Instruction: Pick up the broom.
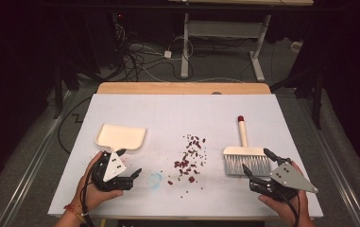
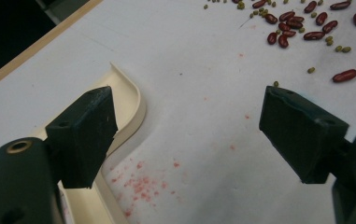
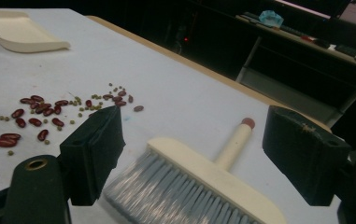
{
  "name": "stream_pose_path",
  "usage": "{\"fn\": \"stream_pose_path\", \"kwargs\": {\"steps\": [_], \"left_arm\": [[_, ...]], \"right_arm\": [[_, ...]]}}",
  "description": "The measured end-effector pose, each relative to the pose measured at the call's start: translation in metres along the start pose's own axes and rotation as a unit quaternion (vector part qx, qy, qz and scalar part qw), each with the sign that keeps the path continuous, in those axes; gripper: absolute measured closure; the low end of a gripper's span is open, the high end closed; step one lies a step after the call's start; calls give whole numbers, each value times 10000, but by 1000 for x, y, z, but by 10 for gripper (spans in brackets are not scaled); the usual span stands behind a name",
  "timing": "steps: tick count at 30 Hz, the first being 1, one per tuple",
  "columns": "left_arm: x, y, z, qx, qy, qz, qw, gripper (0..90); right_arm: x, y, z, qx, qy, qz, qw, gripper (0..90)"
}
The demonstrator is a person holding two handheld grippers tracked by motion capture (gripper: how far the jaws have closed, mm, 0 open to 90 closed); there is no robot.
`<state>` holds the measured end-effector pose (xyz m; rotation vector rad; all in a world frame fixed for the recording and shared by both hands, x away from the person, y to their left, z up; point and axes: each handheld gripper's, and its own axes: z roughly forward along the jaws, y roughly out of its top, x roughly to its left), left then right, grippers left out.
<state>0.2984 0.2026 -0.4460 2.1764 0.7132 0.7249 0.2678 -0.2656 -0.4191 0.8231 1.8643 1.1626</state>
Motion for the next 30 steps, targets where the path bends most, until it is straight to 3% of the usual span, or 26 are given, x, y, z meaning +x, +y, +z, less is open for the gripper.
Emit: {"fn": "stream_pose_path", "kwargs": {"steps": [6, 9, 16, 21, 26, 28, 30], "left_arm": [[-3, 1, 4, 48, -26, 42, 10000, 192], [-3, 1, 4, 52, -10, 63, 10000, 192], [-3, 0, 6, 99, 23, 25, 9999, 193], [-5, -2, 4, 145, 7, 51, 9999, 193], [-5, 0, 6, 135, 9, 56, 9999, 193], [-4, 0, 7, 164, 0, 37, 9999, 193], [-5, 0, 6, 175, 4, 34, 9998, 193]], "right_arm": [[-4, 0, -1, 58, -116, 120, 9998, 209], [-5, -1, 3, 111, -144, 21, 9998, 209], [-17, 0, 20, 376, -114, 108, 9992, 208], [-24, 4, 32, 562, -216, 96, 9981, 208], [-48, 19, 62, 1143, -327, 298, 9925, 213], [-59, 24, 76, 1449, -357, 522, 9874, 209], [-70, 27, 94, 1928, -379, 713, 9779, 208]]}}
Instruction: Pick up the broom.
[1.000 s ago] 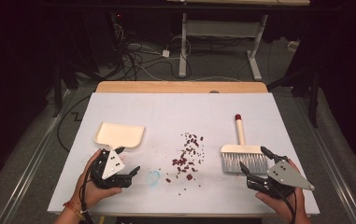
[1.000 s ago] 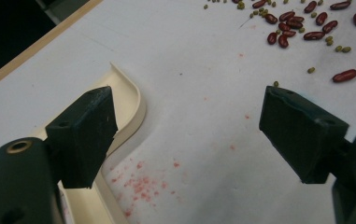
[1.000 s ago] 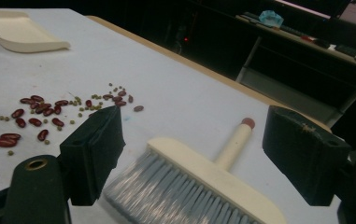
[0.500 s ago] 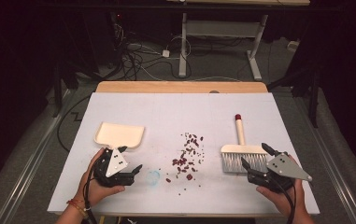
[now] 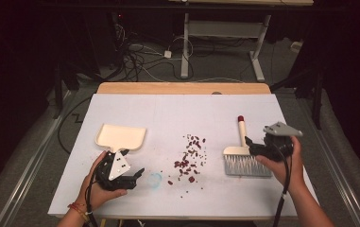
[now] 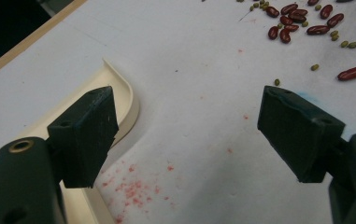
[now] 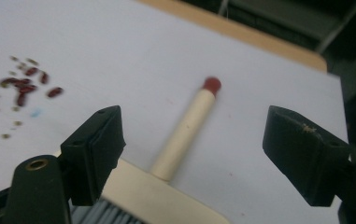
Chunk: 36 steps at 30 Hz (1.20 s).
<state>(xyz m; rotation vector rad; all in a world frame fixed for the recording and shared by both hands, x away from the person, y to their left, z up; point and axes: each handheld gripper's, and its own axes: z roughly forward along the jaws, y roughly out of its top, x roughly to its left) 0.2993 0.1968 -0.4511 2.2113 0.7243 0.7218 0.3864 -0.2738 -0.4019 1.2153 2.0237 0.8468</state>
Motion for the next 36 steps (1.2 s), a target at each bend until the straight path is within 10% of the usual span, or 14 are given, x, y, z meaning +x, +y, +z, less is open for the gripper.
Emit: {"fn": "stream_pose_path", "kwargs": {"steps": [8, 12, 24, 36], "left_arm": [[-1, -2, -2, 19, -50, 68, 10000, 195], [-2, -1, -1, 56, -42, 95, 9999, 196], [-3, -2, -2, 119, -21, 171, 9998, 196], [-1, -3, -3, 146, -7, 115, 9998, 196]], "right_arm": [[-16, 13, 78, 1603, 248, 309, 9863, 310], [-18, 10, 101, 1962, 456, 420, 9786, 424], [-8, 22, 109, 1947, 583, 441, 9781, 698], [-10, 17, 103, 1611, 704, 409, 9836, 702]]}}
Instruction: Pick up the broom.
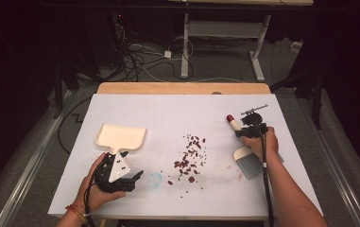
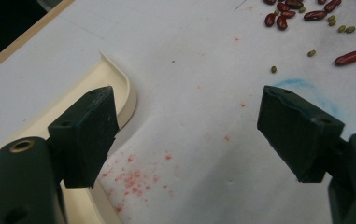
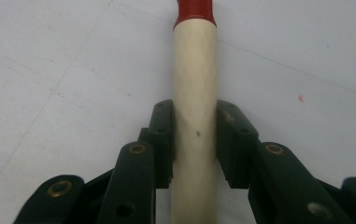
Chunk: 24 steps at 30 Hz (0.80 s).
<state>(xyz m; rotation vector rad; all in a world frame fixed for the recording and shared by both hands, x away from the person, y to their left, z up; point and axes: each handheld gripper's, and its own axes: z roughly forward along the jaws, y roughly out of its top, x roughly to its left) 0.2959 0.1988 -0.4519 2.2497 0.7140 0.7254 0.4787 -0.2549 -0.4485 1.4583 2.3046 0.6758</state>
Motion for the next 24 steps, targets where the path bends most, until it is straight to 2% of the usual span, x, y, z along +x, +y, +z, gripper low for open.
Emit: {"fn": "stream_pose_path", "kwargs": {"steps": [4, 7, 13, 16, 18, 20, 22, 24], "left_arm": [[0, -1, -1, -20, 7, -34, 10000, 196], [0, -1, -2, -20, 27, -39, 10000, 196], [1, -1, -3, -47, 39, -109, 9999, 196], [1, 0, -2, -45, -26, -183, 9998, 197], [1, 5, -2, -188, -67, -460, 9987, 195], [1, 12, -2, -309, -334, -718, 9964, 197], [-4, 21, 0, -361, -559, -786, 9947, 196], [-10, 34, 1, -457, -884, -829, 9916, 204]], "right_arm": [[-1, -4, -18, -509, 59, 13, 9987, 704], [0, -9, -35, -918, 163, -27, 9956, 704], [2, -22, -67, -1619, 448, -142, 9857, 705], [4, -30, -77, -1852, 513, -226, 9811, 705], [5, -33, -85, -1990, 535, -251, 9782, 705], [7, -37, -92, -2136, 559, -289, 9749, 705], [9, -41, -99, -2301, 638, -275, 9707, 705], [12, -45, -106, -2450, 693, -281, 9666, 705]]}}
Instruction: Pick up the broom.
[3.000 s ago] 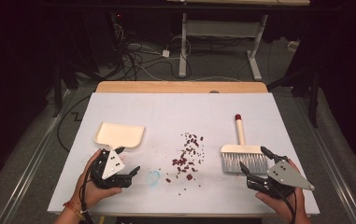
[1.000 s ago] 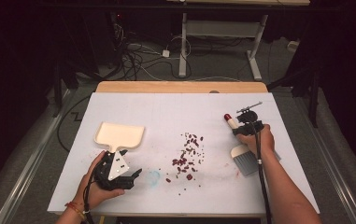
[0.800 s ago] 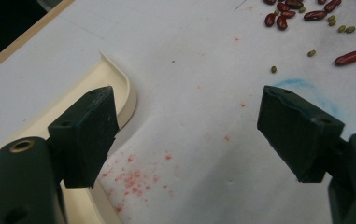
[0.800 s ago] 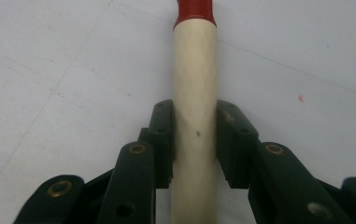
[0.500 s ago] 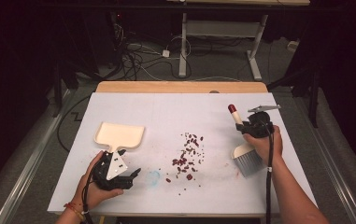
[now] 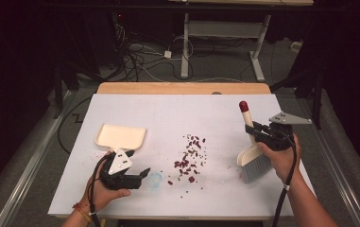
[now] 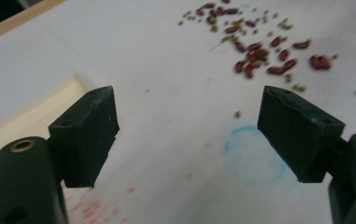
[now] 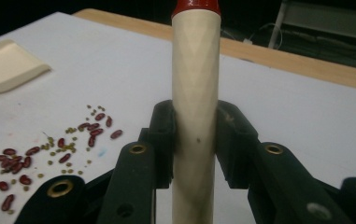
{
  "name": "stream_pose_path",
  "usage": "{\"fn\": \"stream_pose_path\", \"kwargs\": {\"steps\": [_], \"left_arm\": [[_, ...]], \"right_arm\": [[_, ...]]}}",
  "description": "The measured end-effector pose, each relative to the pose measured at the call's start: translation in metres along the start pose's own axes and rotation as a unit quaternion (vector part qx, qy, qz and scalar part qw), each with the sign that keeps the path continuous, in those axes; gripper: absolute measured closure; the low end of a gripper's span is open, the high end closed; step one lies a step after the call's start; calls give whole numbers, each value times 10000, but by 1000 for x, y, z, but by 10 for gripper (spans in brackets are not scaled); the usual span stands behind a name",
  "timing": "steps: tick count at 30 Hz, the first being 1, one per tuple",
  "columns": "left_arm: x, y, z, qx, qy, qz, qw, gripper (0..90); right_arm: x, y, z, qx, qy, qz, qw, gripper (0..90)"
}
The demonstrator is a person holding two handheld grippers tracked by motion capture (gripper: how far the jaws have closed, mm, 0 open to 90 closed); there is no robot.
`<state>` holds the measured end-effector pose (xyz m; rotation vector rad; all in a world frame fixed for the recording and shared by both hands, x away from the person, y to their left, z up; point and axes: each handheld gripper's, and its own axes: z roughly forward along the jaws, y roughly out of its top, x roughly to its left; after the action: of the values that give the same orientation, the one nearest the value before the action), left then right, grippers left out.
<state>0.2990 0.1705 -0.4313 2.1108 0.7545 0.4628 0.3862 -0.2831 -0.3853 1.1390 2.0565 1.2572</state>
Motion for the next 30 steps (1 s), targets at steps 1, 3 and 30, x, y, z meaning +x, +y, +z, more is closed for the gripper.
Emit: {"fn": "stream_pose_path", "kwargs": {"steps": [1, 3, 30], "left_arm": [[-5, 6, 2, -10, -116, 49, 9999, 205], [-16, 18, 8, -30, -311, 165, 9994, 208], [-75, 91, 59, -553, -1162, 670, 9894, 228]], "right_arm": [[2, 0, -4, -85, 18, -23, 10000, 705], [6, 0, -10, -213, 45, -61, 9997, 705], [68, 18, -32, -1171, 232, -368, 9922, 704]]}}
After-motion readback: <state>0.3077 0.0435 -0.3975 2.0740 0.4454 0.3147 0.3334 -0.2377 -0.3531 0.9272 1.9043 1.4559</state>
